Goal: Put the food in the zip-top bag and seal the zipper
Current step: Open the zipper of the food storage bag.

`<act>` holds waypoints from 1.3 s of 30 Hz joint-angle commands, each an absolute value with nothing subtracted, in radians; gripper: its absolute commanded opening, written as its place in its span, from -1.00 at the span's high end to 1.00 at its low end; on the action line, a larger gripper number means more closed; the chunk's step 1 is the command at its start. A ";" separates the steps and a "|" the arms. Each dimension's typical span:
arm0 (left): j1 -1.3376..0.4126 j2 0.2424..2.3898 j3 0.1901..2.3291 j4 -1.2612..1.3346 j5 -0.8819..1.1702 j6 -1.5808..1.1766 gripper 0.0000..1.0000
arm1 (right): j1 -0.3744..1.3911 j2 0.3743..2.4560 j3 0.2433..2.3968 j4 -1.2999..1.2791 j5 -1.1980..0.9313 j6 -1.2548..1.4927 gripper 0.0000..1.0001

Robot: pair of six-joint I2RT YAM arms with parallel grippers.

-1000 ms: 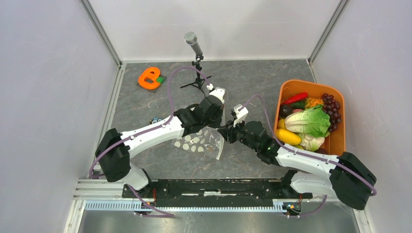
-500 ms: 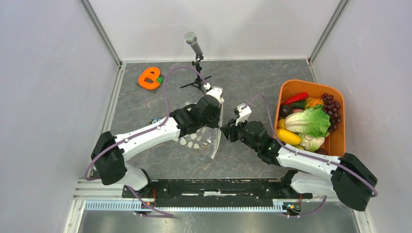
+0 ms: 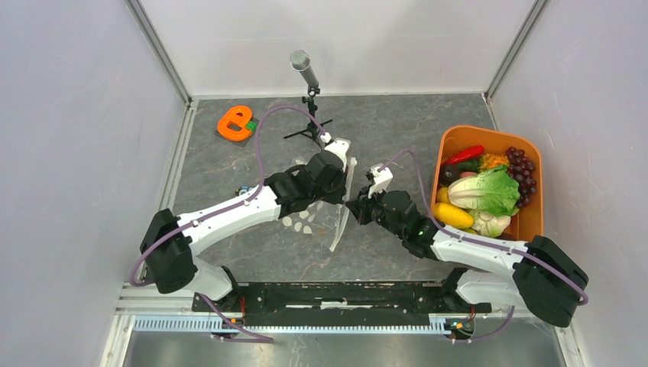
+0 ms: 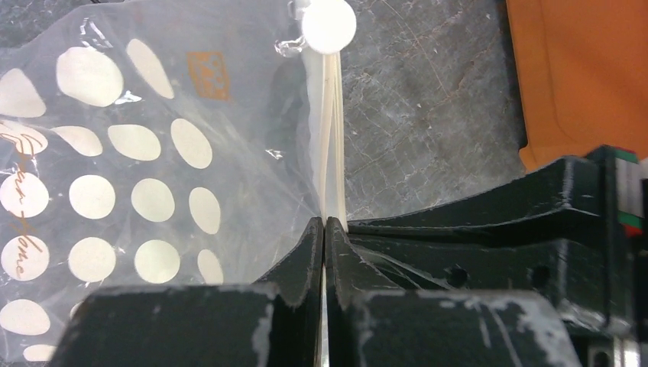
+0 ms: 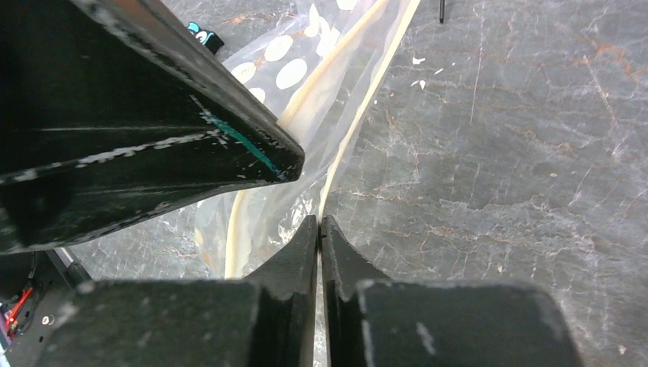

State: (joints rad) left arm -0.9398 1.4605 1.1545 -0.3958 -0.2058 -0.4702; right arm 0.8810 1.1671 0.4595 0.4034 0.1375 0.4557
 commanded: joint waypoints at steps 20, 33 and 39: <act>-0.943 1.415 1.118 -0.399 -0.245 -0.351 0.25 | 0.863 1.175 0.465 0.531 0.108 0.605 1.00; -0.957 1.437 1.137 -0.471 -0.326 -0.357 0.60 | 0.831 1.161 0.456 0.543 0.075 0.609 1.00; -0.957 1.406 1.173 -0.506 -0.334 -0.329 0.95 | 0.829 1.179 0.514 0.350 0.201 0.528 1.00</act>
